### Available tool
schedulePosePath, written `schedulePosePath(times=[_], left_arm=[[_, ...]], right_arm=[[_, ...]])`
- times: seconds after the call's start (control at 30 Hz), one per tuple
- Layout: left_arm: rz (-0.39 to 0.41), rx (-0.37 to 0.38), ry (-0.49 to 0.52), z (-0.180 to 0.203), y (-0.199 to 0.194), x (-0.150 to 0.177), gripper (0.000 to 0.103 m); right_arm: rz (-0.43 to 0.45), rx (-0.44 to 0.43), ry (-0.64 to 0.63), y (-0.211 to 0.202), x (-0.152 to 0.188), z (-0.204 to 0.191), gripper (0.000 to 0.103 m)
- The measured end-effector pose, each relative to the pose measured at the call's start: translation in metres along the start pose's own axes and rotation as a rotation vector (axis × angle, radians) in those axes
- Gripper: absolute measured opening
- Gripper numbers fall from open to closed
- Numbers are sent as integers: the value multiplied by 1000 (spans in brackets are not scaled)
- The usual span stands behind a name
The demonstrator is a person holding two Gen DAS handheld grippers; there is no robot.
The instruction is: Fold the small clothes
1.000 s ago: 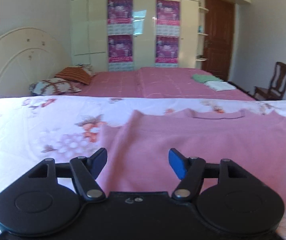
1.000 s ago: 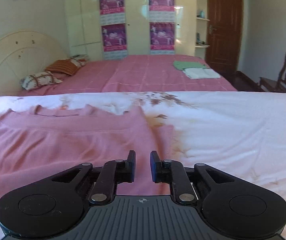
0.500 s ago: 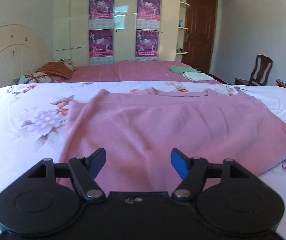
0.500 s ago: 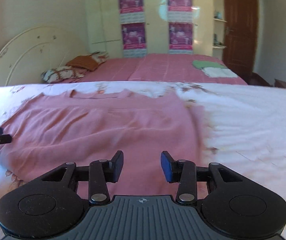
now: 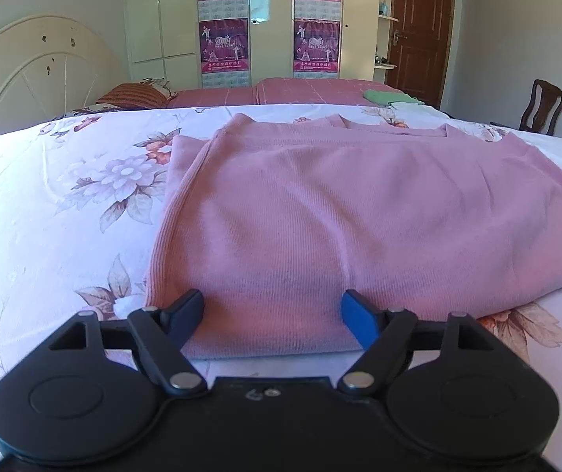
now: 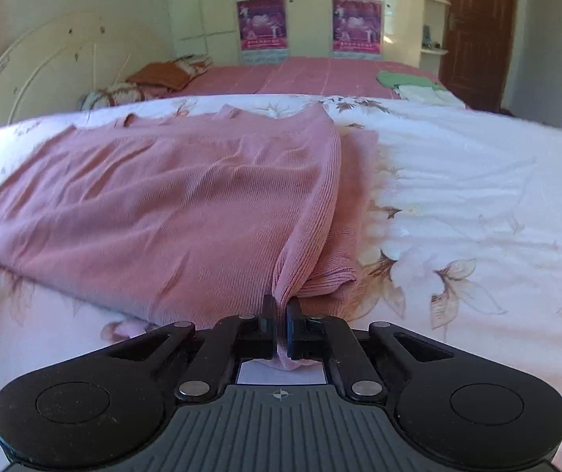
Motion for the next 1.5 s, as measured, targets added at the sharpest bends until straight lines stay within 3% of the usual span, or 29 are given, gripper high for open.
schedulePosePath(times=[0.1,0.13,0.17,0.2,0.23,0.3,0.43,0.53,0.6,0.7,0.77,0.9,0.97,1.0,1.07,1.13,1.2,1.3,1.37,1.4,1.43,1.5], left_arm=[[-12,-13,11,-1,-2,-1,76],[-1,-31,5,-1,-9,-4,69],[37,-31,-11,0,-19,-11,71],[76,-2,-33,5,-27,-19,75],[94,30,-57,13,-31,-27,77],[81,76,-46,42,-25,-38,76],[42,111,20,103,-2,-45,75],[-4,97,81,123,12,-27,84],[18,100,102,116,5,-16,84],[59,65,114,92,-9,-8,82],[61,52,85,79,-8,-8,82],[41,32,88,81,3,-11,86],[37,13,57,66,3,-14,86],[30,-5,33,52,5,-14,86],[21,-5,8,24,8,-13,86],[19,-4,17,2,8,-12,87],[15,18,2,-6,5,-19,78],[68,-5,32,9,6,-42,79],[83,24,21,27,13,-61,80],[89,33,16,37,18,-69,81],[95,42,16,46,23,-76,84],[78,49,35,63,40,-82,85]], right_arm=[[-23,7,19,-6,13,19,3],[-28,-2,37,-7,12,21,3],[-36,2,52,-10,7,21,4],[-9,36,56,-16,-1,20,7],[61,61,49,-27,-15,14,19],[134,12,37,-32,-37,-6,31],[117,-40,-69,10,-66,-70,31],[53,-46,-115,50,-66,-97,31],[-55,-29,-155,73,-44,-94,32],[-78,-42,-158,56,-28,-82,32],[-63,-16,-169,45,-23,-74,33],[56,-38,-111,37,-43,-89,33],[16,-61,-126,48,-40,-102,33],[-48,-16,-182,56,-30,-103,33],[-21,2,-221,50,-22,-91,50],[-30,9,-209,38,-21,-72,52],[-14,21,-215,27,-26,-59,52],[87,-9,-130,14,-56,-48,52],[141,-19,-85,19,-79,-51,52],[163,-38,-76,26,-91,-58,45],[168,-61,-77,35,-100,-66,37],[148,-69,-103,58,-110,-82,37]])
Point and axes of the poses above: each gripper's, at about its wrist camera, not at the fingertips, and y roughly the way its jaws point, z to its right, x to its underside, the point moved 9 cm from there along y, roughly the way its jaws point, and after that the axes turned 9 degrees about -x, right-handed, at the moved point
